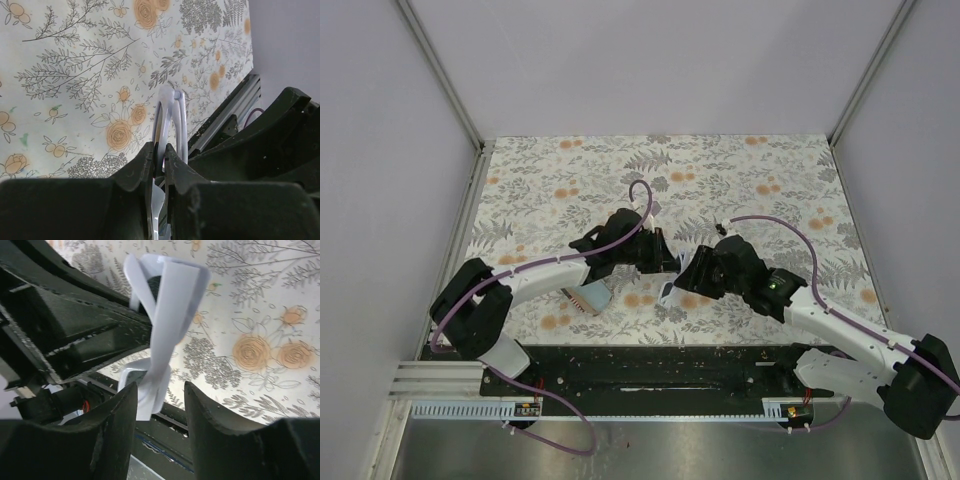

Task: Organize the sunglasses

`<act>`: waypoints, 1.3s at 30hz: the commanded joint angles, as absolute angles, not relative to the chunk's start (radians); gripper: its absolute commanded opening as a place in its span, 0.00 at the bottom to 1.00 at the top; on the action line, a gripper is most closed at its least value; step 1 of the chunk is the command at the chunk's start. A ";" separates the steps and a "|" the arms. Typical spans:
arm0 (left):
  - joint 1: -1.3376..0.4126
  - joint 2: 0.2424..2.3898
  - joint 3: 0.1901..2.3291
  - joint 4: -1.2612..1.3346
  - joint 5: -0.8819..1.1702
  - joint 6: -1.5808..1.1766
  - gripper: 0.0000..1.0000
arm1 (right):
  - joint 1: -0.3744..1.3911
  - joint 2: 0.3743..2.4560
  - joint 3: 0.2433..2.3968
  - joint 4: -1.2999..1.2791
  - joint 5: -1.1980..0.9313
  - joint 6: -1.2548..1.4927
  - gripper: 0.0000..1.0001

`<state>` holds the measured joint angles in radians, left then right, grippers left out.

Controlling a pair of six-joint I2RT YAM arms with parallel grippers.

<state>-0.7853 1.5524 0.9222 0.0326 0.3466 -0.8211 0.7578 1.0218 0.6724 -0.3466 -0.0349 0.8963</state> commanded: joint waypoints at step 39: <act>-0.522 0.910 0.787 -0.538 0.086 -0.842 0.83 | 0.758 1.268 0.880 -0.288 -0.142 0.675 0.01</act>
